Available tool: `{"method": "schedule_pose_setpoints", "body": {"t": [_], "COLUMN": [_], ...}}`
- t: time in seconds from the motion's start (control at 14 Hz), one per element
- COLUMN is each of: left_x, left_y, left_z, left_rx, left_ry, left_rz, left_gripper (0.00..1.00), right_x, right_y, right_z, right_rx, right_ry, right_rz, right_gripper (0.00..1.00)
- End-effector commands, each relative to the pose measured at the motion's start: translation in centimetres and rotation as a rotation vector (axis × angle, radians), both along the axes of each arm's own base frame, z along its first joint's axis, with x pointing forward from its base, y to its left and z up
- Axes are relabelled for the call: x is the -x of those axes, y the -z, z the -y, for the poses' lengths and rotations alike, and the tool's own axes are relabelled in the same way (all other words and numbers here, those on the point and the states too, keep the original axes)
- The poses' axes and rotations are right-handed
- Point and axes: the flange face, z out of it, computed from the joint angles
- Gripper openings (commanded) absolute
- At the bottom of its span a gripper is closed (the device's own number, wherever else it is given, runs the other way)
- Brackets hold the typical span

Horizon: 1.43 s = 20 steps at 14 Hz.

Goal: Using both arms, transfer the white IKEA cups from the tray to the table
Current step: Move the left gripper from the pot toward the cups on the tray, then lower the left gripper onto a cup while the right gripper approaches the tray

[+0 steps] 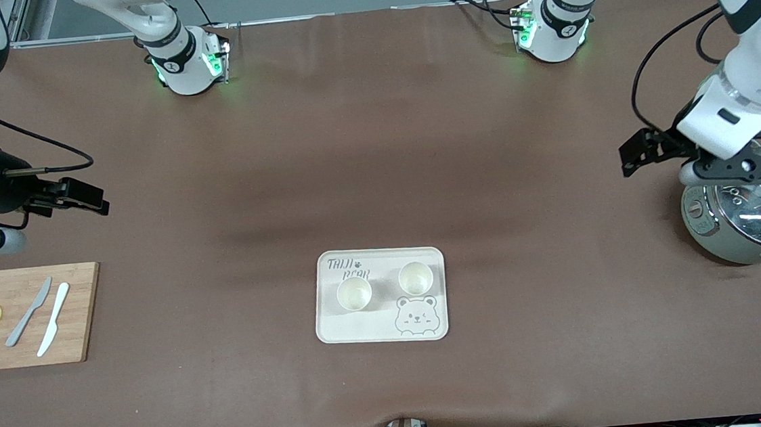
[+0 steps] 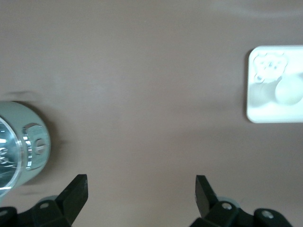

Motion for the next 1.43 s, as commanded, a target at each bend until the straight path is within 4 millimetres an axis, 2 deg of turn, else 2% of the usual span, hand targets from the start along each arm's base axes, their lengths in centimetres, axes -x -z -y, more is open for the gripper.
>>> {"method": "schedule_pose_setpoints", "body": {"t": [0.0,0.22,0.43,0.57,0.86,0.93,1.22,1.36], "left_x": [-3.0,-4.6,-6.1,-6.7,-7.2,-7.0,-6.6,-6.0], "left_y": [2.6,7.0,12.0,15.9,19.0,19.0,22.8,25.2], "left_z": [4.9,9.7,16.2,18.5,22.6,23.5,26.6,28.0], "left_rx": [0.029,0.028,0.040,0.047,0.049,0.050,0.069,0.069], "left_ry": [-0.029,0.019,-0.025,-0.040,-0.025,-0.030,-0.077,-0.079], "left_rz": [-0.034,-0.073,-0.055,-0.052,-0.035,-0.006,0.028,0.026], "left_gripper": [1.00,1.00,1.00,1.00,1.00,1.00,1.00,1.00], "right_x": [0.7,0.9,0.9,0.9,0.9,0.9,0.8,0.6], "right_y": [-0.6,-0.6,-0.6,-0.6,-0.6,-0.6,-0.7,-2.0], "right_z": [-0.6,-2.1,-2.0,-2.1,-2.0,-2.0,-2.2,-2.5], "right_rx": [0.005,0.010,0.010,0.010,0.010,0.010,0.012,0.005], "right_ry": [0.021,0.036,0.039,0.039,0.039,0.039,0.044,0.040], "right_rz": [0.001,-0.002,-0.001,-0.003,-0.003,-0.003,0.007,0.041], "right_gripper": [1.00,1.00,1.00,1.00,1.00,1.00,1.00,1.00]}}
